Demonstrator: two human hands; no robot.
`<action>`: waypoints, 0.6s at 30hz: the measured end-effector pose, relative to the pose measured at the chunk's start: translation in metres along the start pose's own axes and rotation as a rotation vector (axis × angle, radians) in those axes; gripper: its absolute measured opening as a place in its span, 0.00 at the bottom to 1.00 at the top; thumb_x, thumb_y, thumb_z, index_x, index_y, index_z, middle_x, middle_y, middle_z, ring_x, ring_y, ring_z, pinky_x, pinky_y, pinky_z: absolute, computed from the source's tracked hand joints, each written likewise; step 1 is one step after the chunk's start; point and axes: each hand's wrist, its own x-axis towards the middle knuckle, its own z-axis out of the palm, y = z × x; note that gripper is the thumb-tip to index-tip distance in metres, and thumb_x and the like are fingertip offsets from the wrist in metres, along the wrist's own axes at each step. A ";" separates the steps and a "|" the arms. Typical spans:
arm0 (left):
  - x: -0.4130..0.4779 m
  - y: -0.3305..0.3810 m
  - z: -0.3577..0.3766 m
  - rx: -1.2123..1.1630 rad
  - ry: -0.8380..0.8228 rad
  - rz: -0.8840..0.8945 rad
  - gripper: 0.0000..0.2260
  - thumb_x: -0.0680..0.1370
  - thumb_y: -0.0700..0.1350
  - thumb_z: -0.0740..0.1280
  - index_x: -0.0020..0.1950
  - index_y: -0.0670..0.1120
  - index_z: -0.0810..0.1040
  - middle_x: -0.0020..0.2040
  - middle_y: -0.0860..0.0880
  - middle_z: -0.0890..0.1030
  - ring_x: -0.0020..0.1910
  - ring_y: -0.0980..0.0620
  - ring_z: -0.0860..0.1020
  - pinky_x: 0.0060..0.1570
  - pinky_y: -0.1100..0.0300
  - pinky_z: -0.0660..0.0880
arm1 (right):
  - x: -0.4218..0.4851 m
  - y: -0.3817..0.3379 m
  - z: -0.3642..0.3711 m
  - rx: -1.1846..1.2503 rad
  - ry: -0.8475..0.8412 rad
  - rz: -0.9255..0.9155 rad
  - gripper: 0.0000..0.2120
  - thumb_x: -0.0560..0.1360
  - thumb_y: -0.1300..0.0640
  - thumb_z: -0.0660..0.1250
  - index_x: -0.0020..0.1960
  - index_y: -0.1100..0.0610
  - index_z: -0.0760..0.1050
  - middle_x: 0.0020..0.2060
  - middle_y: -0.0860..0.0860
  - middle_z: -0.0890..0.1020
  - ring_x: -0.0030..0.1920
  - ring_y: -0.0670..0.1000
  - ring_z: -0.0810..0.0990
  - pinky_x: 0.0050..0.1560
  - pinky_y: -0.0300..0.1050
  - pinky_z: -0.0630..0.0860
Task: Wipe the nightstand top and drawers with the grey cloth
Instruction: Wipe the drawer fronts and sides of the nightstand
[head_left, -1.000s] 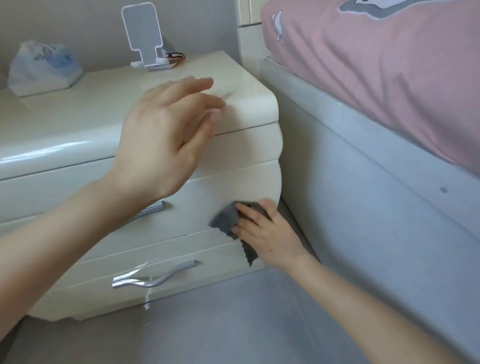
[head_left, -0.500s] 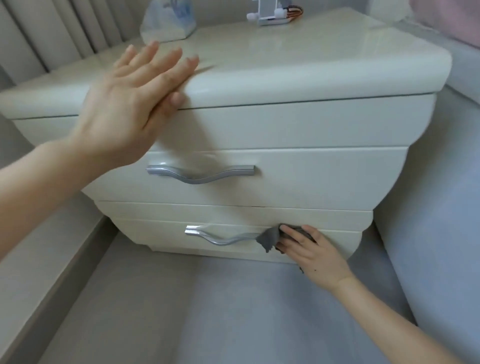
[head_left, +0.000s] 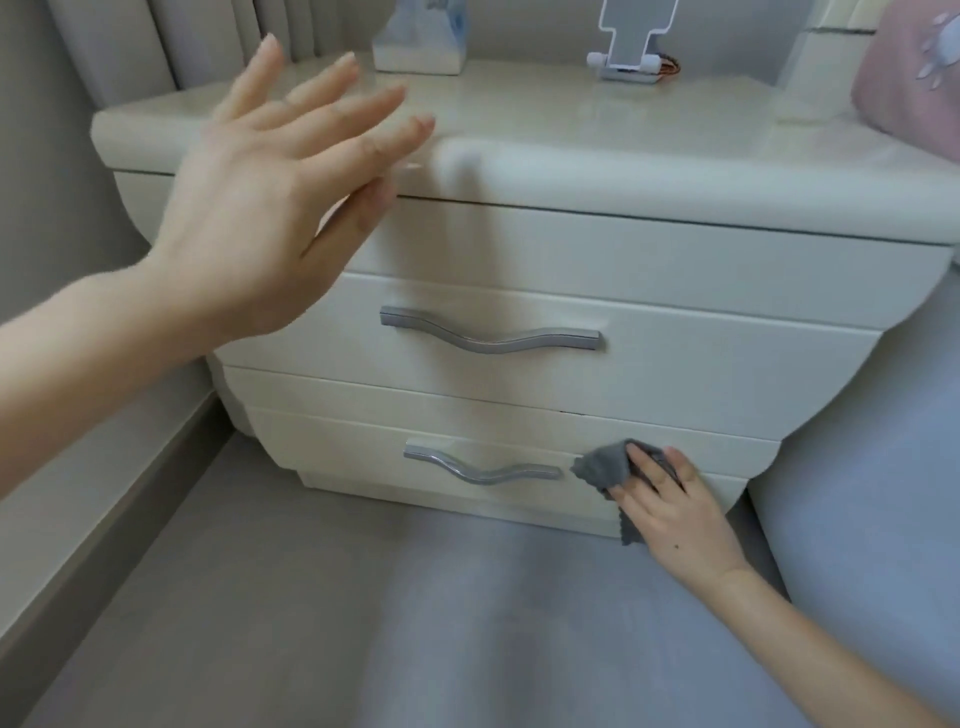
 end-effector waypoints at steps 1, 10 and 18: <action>-0.015 -0.003 -0.001 -0.017 0.007 -0.013 0.16 0.82 0.45 0.55 0.68 0.44 0.69 0.68 0.42 0.72 0.70 0.40 0.66 0.71 0.42 0.53 | 0.001 0.002 -0.006 -0.025 -0.017 -0.009 0.18 0.71 0.64 0.52 0.59 0.58 0.68 0.50 0.53 0.84 0.68 0.57 0.64 0.75 0.54 0.38; -0.062 0.018 0.031 -0.166 0.039 -0.129 0.16 0.80 0.44 0.58 0.66 0.44 0.72 0.67 0.41 0.72 0.69 0.43 0.67 0.72 0.45 0.56 | 0.059 -0.017 -0.034 -0.019 0.037 0.021 0.24 0.78 0.64 0.43 0.74 0.59 0.57 0.69 0.49 0.72 0.75 0.55 0.54 0.74 0.57 0.46; -0.097 -0.006 0.043 -0.184 0.034 -0.170 0.16 0.80 0.46 0.56 0.64 0.43 0.72 0.67 0.41 0.73 0.69 0.42 0.68 0.72 0.46 0.56 | 0.066 -0.014 -0.045 0.004 0.059 0.057 0.18 0.78 0.65 0.44 0.60 0.60 0.69 0.56 0.54 0.82 0.68 0.57 0.66 0.73 0.55 0.46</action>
